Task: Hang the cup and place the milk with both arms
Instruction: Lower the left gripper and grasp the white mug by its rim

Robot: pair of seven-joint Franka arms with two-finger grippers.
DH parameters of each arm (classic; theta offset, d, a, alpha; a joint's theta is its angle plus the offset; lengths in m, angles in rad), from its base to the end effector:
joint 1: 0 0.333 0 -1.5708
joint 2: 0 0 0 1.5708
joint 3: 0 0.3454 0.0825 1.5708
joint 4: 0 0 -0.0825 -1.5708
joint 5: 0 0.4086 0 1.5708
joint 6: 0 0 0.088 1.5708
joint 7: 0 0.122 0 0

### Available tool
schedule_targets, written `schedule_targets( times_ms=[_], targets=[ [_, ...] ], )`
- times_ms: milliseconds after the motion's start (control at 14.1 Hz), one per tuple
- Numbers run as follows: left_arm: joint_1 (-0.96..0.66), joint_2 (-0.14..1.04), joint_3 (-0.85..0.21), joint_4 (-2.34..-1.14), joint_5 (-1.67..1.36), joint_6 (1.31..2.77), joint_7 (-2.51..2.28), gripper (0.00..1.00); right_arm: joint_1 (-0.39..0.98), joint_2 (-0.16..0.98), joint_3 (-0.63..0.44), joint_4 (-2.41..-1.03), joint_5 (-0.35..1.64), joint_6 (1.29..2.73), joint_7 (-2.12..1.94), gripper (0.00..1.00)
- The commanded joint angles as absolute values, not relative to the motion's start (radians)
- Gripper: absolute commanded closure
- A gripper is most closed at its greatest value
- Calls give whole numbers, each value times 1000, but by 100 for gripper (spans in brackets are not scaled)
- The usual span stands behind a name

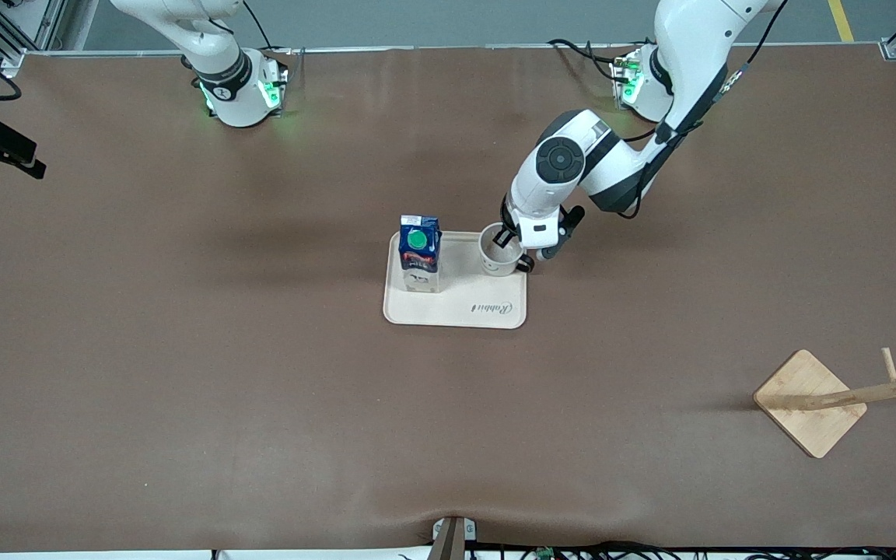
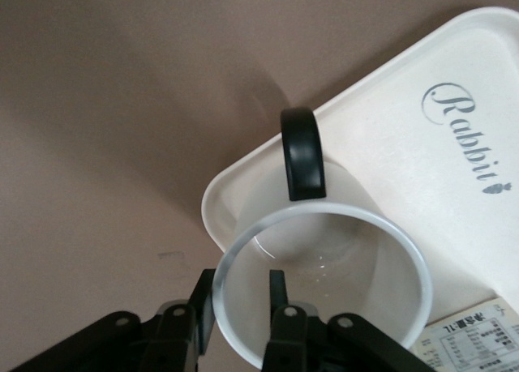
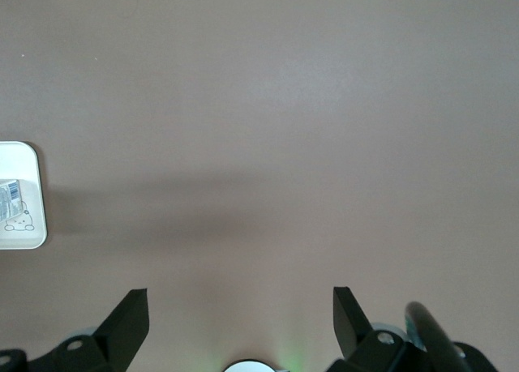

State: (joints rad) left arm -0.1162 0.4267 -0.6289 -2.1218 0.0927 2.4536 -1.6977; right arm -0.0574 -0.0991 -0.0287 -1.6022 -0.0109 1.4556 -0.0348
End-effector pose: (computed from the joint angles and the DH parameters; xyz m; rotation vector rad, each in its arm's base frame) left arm 0.4435 -0.4045 0.2379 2.7512 1.3667 -0.2758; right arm 0.5300 -0.0481 0.6688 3.1345 -0.0817 -0.0752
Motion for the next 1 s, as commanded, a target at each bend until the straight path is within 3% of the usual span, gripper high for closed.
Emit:
schedule_targets(
  times_ms=[0, 285, 711, 925],
  targets=[
    [-118, 439, -630, -2097, 115, 2465, -1724, 96, -71, -100, -23, -1595, -12, 1450, -37, 0],
    [-117, 430, -630, -2050, 120, 2441, -1710, 100, -72, -100, -23, -1594, -11, 1450, -34, 0],
    [-94, 362, -630, -1781, 195, 2096, -1660, 100, -64, -86, -23, -1577, -9, 1450, -34, 0],
    [-6, 293, -630, -1729, 206, 2030, -1475, 100, -57, -86, -21, -1575, -11, 1450, -37, 0]
  ],
)
